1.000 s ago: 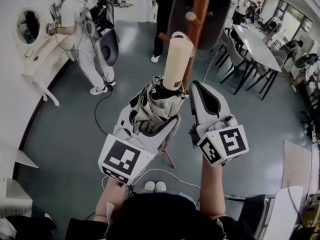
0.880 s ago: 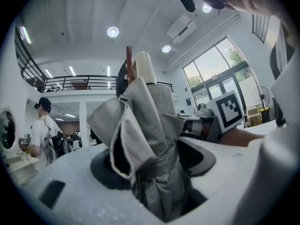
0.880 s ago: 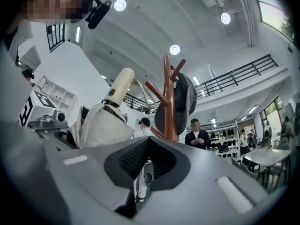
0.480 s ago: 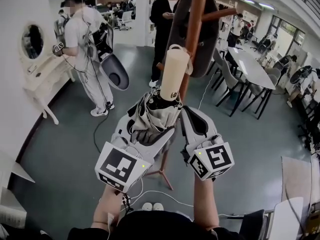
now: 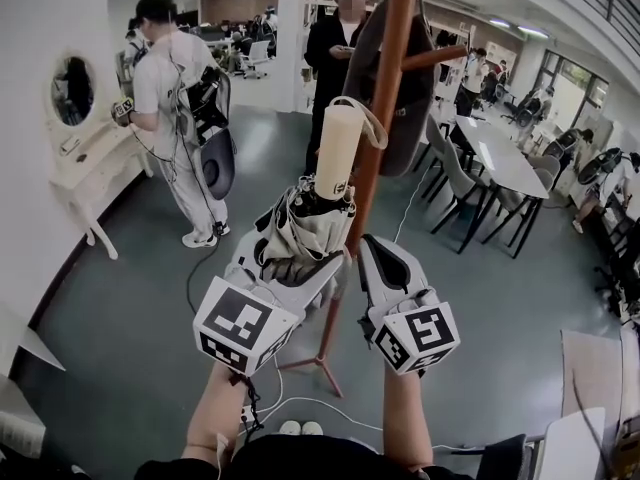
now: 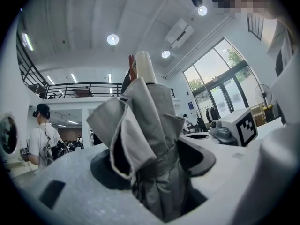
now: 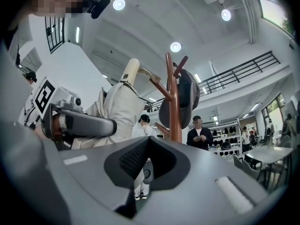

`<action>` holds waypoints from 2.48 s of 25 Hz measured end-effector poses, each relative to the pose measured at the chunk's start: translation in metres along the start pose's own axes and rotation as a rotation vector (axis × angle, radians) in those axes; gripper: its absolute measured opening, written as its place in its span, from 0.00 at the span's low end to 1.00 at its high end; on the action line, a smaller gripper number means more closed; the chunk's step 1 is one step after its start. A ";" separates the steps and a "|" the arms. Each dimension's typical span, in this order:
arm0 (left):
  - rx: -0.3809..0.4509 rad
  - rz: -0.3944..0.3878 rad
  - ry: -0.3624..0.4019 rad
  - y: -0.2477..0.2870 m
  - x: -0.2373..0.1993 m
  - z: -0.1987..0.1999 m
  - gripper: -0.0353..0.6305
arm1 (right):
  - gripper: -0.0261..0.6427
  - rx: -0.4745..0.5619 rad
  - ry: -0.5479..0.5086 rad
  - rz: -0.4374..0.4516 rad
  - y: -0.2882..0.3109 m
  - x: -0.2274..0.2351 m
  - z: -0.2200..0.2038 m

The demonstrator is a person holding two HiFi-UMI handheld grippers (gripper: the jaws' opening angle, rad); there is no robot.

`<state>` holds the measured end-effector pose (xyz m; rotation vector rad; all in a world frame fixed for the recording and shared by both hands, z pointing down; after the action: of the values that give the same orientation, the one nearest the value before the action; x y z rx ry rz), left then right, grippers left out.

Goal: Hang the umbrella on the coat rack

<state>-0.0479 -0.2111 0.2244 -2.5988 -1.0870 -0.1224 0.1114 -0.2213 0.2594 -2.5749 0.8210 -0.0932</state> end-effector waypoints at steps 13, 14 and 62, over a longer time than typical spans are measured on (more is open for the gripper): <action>-0.052 0.056 -0.035 -0.006 -0.006 -0.040 0.50 | 0.05 -0.019 -0.001 -0.006 -0.011 -0.001 -0.009; -0.057 0.056 -0.035 -0.006 -0.007 -0.042 0.50 | 0.05 -0.020 -0.001 -0.006 -0.010 -0.001 -0.009; -0.147 -0.003 0.047 -0.014 0.043 -0.063 0.50 | 0.05 -0.037 0.028 -0.028 -0.003 0.012 -0.026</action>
<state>-0.0243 -0.1934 0.2961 -2.7083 -1.1043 -0.2720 0.1179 -0.2358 0.2830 -2.6257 0.8046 -0.1244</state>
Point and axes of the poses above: the fingertips, and each gripper's own axes: y forward along the fingers, x to its right, z out of its top, the point moved 8 cm from there along -y, backward along the fingers, and after that the axes turned 13 degrees about x, right-handed, at the moved point
